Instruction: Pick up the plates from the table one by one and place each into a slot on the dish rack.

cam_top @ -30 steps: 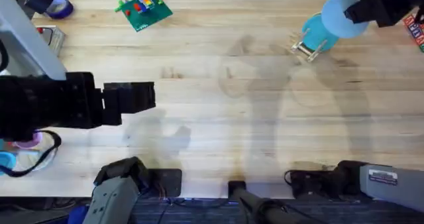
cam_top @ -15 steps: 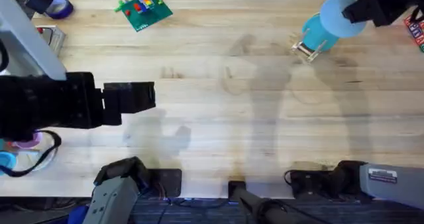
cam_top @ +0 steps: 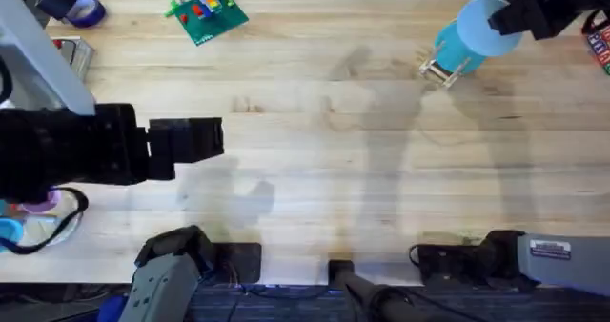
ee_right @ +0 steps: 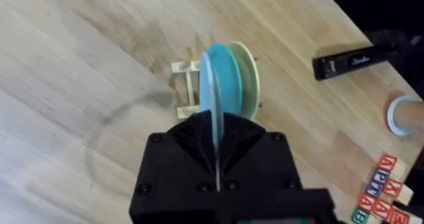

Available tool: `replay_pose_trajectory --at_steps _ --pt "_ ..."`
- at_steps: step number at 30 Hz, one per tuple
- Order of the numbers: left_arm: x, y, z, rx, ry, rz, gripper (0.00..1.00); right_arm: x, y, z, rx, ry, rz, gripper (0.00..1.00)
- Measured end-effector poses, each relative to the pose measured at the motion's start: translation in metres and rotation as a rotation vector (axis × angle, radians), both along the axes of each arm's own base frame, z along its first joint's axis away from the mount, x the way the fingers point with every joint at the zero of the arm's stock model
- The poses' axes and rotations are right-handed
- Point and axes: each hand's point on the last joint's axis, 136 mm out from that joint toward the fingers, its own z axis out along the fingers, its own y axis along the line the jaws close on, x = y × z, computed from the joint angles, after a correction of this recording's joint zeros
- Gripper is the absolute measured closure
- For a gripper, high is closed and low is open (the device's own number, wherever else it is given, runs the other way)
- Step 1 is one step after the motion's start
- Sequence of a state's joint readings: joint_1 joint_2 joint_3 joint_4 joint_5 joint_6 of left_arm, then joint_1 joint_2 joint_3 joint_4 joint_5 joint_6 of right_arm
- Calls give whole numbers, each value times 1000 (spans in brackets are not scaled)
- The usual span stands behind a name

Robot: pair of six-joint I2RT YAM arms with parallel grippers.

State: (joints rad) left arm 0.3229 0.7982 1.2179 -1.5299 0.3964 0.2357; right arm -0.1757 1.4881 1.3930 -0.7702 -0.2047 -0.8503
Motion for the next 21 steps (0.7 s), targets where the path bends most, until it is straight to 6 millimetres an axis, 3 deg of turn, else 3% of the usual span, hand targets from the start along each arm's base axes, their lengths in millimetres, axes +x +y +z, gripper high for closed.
replay_pose_trajectory --at_steps 7,21 --pt "0 0 0 0 0 0 7 4 7 -8 44 16 28 972" --pt "0 0 0 0 0 0 7 9 4 -17 38 29 37 972"
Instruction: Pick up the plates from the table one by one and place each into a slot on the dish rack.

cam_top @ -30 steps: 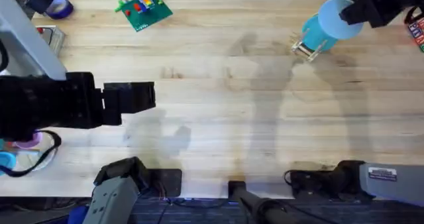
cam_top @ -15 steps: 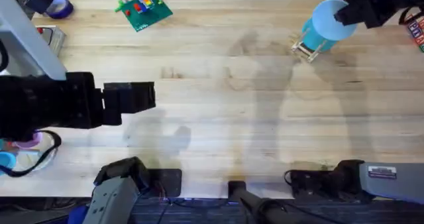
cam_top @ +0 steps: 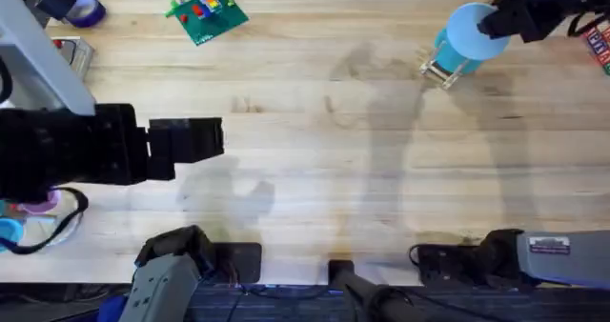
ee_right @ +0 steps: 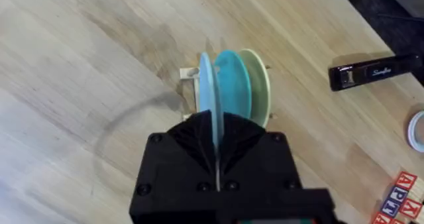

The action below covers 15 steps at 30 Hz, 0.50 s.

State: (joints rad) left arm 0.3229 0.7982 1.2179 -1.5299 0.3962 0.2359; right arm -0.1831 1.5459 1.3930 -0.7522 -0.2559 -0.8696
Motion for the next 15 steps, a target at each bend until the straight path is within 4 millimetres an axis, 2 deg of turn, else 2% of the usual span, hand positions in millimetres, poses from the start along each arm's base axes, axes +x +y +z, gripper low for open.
replay_pose_trajectory --at_steps 15 --pt "0 0 0 0 0 0 7 12 -5 -14 0 7 -4 972"
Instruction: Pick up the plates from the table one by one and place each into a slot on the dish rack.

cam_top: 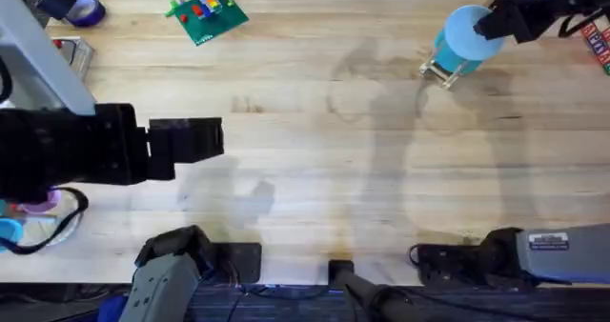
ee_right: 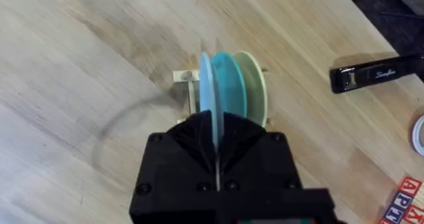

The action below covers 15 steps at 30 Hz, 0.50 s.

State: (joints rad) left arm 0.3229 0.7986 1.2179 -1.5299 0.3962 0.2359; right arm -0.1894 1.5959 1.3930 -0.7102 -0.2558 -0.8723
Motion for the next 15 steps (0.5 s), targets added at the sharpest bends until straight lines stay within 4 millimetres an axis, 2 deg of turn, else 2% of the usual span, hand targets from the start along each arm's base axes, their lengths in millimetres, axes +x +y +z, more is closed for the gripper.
replay_pose_trajectory --at_steps 15 --pt "0 0 0 0 0 0 7 7 -1 -17 6 28 0 972"
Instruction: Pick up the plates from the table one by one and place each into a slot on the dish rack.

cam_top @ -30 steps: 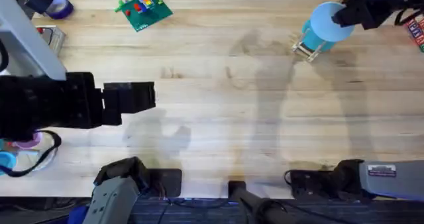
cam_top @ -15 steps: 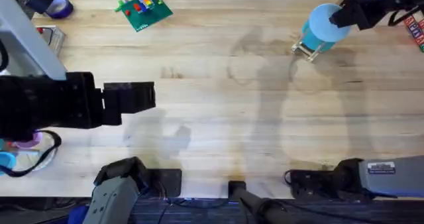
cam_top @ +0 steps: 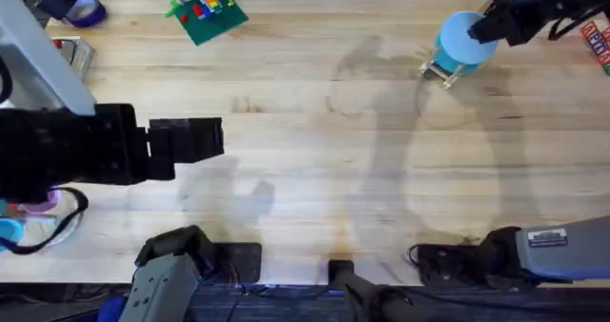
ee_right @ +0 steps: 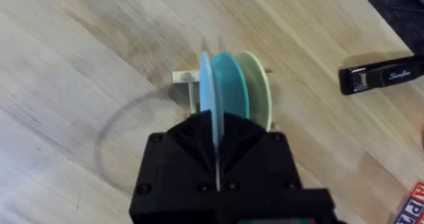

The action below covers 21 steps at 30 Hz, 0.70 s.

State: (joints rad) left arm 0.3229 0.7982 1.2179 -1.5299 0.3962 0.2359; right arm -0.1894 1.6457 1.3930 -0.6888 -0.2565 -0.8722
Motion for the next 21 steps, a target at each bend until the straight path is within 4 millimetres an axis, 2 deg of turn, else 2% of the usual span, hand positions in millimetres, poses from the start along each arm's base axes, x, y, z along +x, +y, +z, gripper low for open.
replay_pose_trajectory --at_steps 15,21 --pt "0 0 0 0 0 0 7 3 0 -22 15 54 -2 972" --pt "0 0 0 0 0 0 7 3 3 -23 31 55 7 972"
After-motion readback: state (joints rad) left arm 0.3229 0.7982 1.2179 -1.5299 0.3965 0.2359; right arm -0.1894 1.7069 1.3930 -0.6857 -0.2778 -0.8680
